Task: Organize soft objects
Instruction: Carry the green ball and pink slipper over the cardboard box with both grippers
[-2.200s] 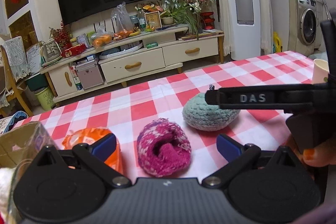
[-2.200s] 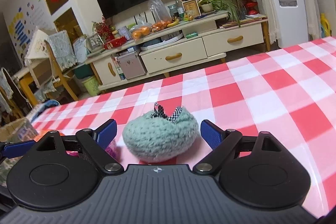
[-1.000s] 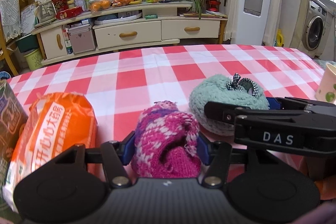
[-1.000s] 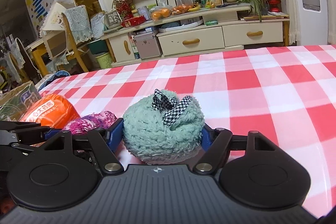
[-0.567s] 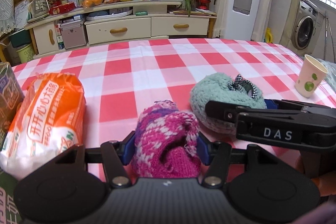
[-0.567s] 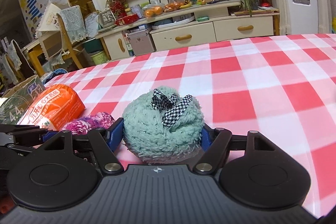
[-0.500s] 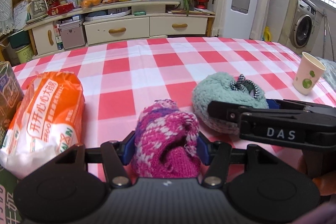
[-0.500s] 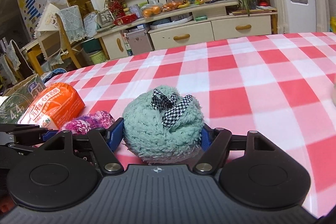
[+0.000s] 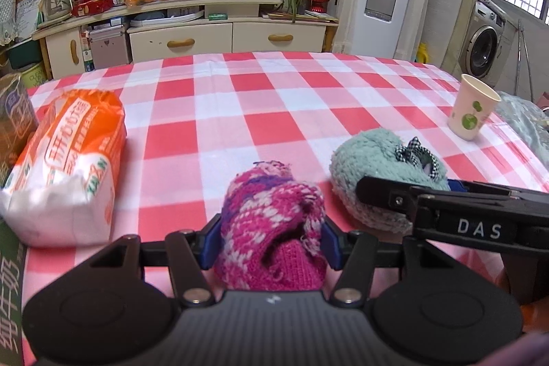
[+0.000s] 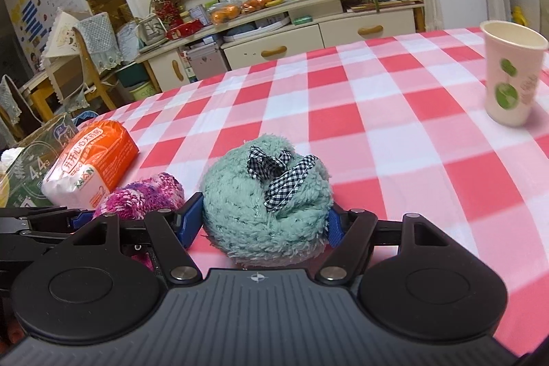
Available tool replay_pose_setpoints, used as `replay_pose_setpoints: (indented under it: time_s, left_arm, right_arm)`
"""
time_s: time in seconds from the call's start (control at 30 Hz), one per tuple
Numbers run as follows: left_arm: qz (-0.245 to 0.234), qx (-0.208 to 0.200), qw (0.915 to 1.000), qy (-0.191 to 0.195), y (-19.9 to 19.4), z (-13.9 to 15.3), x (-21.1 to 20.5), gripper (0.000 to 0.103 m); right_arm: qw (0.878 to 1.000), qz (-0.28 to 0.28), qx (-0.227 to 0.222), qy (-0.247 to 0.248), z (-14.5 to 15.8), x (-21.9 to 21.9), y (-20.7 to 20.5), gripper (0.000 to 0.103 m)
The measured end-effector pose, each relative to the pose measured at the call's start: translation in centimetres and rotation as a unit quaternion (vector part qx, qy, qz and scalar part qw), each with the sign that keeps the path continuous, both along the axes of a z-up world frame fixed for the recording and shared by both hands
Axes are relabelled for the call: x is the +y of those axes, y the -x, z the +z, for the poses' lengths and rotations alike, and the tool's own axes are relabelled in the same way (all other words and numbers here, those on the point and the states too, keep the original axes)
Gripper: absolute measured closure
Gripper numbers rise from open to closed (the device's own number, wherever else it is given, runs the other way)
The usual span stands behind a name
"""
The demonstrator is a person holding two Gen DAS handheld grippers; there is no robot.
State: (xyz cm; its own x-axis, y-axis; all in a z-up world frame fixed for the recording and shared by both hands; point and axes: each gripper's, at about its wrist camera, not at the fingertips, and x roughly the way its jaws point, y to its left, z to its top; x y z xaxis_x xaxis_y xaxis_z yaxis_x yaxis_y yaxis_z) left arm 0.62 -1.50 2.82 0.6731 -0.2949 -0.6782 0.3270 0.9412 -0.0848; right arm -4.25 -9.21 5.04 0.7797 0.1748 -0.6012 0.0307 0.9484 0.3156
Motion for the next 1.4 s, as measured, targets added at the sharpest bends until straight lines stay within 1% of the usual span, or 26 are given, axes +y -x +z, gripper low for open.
replay_pose_setpoints:
  time_s: [0.27, 0.43, 0.6, 0.87, 1.2, 1.4]
  left_arm:
    - [0.002, 0.011, 0.9998, 0.014, 2.4, 0.1, 0.5, 0.049]
    - [0.012, 0.019, 0.9994, 0.028, 3.6, 0.4, 1.3, 0.05]
    - [0.021, 0.015, 0.999, 0.037, 4.7, 1.0, 2.1, 0.05]
    - [0.033, -0.007, 0.998, 0.052, 5.9, 2.7, 3.7, 0.05]
    - [0.052, -0.04, 0.9968, 0.044, 6.4, 4.7, 5.7, 0.05]
    - [0.065, -0.062, 0.9953, 0.037, 6.5, 5.9, 7.0, 0.05]
  right_arm:
    - [1.0, -0.01, 0.01, -0.012, -0.3, -0.1, 1.9, 0.018]
    - [1.0, -0.005, 0.013, -0.001, -0.4, 0.4, 3.6, 0.019]
    - [1.0, -0.006, 0.015, 0.011, -0.4, 0.8, 4.9, 0.02]
    - [1.0, -0.003, 0.014, 0.024, 0.0, 1.8, 6.3, 0.021]
    - [1.0, -0.004, 0.017, 0.024, 0.7, 2.9, 7.1, 0.021]
    - [1.0, -0.007, 0.009, 0.02, 1.7, 3.4, 7.3, 0.021]
